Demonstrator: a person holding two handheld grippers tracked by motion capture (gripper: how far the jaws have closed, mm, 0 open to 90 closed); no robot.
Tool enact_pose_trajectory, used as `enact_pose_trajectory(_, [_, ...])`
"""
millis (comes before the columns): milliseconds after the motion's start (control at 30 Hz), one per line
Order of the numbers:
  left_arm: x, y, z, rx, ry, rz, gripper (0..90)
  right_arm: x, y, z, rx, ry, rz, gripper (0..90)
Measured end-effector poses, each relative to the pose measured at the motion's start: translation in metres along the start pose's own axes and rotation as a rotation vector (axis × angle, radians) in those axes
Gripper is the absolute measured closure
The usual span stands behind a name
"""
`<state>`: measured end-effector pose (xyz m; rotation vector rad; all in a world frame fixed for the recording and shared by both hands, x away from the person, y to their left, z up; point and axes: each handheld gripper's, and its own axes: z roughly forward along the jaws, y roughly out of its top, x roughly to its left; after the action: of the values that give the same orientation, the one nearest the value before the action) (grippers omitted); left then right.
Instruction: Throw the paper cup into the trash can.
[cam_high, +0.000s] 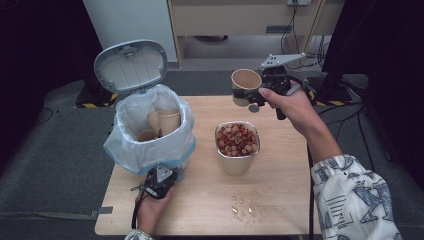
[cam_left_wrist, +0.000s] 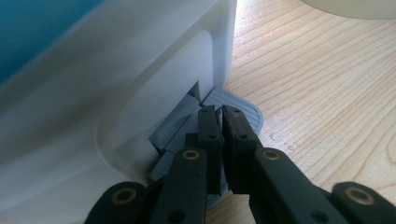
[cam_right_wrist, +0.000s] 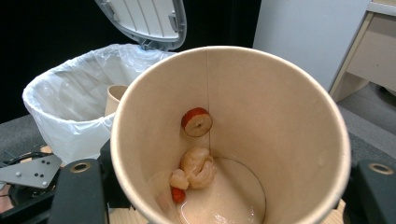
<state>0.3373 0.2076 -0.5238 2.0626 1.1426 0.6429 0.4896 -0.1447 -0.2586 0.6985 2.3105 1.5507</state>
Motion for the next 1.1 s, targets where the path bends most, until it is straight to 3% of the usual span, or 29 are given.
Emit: enact_pose_trajectory(1100, [0.000, 0.000, 0.000, 0.001, 0.000, 0.002, 85.5, 0.036, 0.019, 0.043, 0.009, 0.051, 0.000, 29.1])
